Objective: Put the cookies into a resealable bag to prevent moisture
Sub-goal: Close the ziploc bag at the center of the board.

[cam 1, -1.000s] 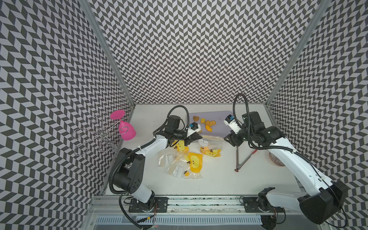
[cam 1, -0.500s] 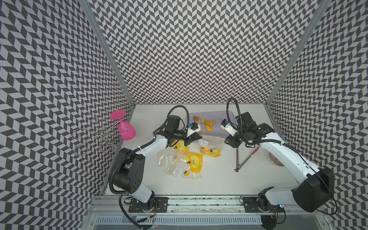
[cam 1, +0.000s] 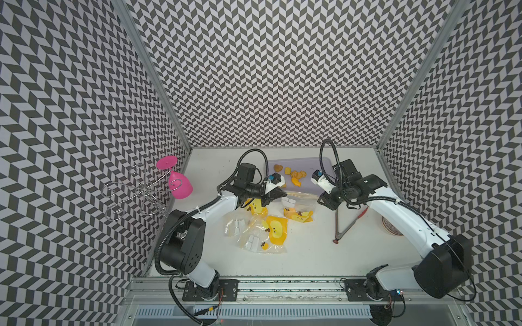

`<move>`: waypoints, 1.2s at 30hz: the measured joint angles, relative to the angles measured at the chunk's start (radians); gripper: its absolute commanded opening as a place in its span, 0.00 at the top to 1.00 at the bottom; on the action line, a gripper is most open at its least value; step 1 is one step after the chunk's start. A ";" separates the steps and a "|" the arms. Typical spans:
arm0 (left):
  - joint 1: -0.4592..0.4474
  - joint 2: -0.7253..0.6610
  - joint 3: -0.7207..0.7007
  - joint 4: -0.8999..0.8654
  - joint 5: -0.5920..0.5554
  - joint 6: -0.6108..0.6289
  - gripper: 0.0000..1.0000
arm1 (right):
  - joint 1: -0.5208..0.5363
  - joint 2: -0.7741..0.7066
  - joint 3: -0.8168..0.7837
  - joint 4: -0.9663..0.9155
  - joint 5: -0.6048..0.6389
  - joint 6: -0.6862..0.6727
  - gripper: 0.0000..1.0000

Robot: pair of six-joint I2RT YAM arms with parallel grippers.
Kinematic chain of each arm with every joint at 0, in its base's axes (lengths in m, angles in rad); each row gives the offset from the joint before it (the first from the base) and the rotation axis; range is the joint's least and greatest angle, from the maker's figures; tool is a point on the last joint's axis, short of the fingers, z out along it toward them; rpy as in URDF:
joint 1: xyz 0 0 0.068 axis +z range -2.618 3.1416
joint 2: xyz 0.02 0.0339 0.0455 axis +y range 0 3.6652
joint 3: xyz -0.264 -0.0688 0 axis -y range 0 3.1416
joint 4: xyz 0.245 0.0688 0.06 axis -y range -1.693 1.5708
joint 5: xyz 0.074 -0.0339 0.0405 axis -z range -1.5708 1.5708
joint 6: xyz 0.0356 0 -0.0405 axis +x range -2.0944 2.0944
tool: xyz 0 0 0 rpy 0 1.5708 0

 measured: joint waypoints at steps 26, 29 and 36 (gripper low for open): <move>0.002 0.000 0.005 -0.001 -0.003 0.000 1.00 | 0.034 0.051 0.013 0.000 -0.073 -0.012 0.84; 0.003 0.000 0.005 -0.003 -0.008 0.000 1.00 | 0.052 0.062 0.015 0.001 -0.067 -0.010 1.00; 0.003 0.000 0.005 -0.007 -0.010 0.001 1.00 | 0.068 0.063 0.015 0.016 -0.070 -0.021 1.00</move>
